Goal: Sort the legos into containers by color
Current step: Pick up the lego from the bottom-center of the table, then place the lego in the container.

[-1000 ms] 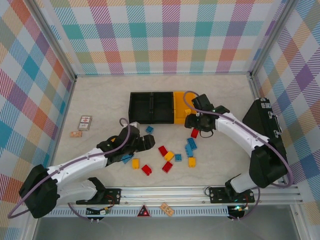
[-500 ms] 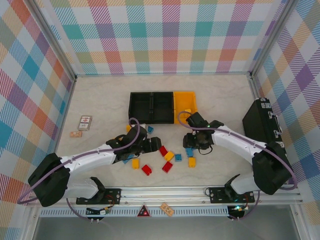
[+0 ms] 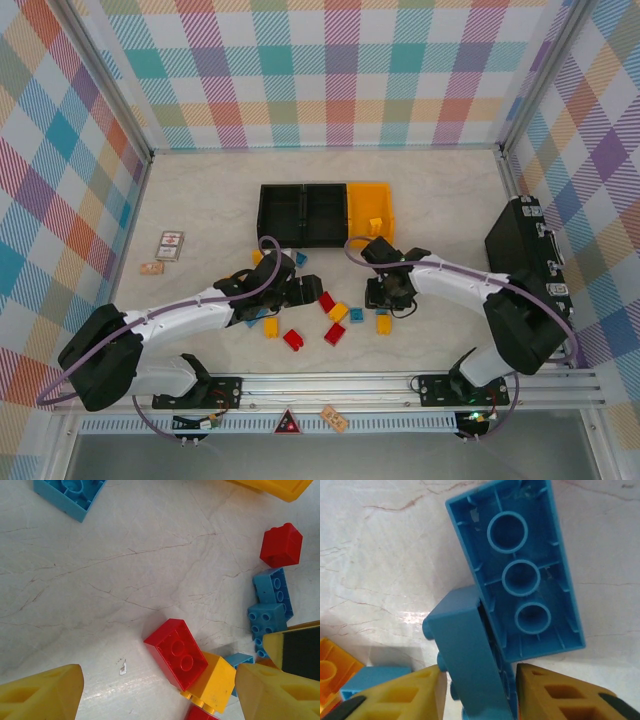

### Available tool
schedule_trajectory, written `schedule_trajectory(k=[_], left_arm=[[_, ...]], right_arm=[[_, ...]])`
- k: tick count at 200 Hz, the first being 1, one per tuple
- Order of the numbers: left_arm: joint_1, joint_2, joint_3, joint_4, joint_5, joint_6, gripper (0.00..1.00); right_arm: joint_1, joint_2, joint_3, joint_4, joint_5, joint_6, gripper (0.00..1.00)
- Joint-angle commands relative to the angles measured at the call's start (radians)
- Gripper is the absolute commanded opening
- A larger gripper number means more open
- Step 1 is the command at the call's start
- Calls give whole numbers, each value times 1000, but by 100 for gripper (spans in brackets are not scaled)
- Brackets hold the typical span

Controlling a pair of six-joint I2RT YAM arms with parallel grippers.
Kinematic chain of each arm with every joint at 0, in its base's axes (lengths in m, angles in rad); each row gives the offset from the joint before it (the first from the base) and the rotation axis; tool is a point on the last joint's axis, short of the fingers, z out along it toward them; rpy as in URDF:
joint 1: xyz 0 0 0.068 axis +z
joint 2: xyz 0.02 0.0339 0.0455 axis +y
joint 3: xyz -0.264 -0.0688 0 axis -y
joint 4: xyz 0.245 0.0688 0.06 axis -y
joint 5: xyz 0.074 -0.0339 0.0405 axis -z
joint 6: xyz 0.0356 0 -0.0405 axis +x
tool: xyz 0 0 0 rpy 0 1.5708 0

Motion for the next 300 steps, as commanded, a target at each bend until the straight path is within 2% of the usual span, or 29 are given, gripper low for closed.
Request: schedule_trajectory(k=[1,39,79,119,168,232,300], left_arm=[[-16,-14,-7,16,-17,-17,79],[-16,-26,-10,10,-26,-16,79],[-17,-54,-19,6,-57,-34,79],[-16,-155,-35,-58,-150,-46,79],[9,-296,-52,-168,-221,-49,79],[81,-371,-67,-251,-185,-50,79],[93,-394,-90,-266,-184,-61,79]], right_arm=[[10,33,35,-12,2,6,33],[27,17,67,-36,18,-3,25],[28,-18,132,-69,24,-29,24],[28,11,254,-77,11,-71,24],[28,152,463,-91,-2,-130,24],[27,399,785,-159,29,-188,25],[-12,618,1047,-238,72,-187,27]])
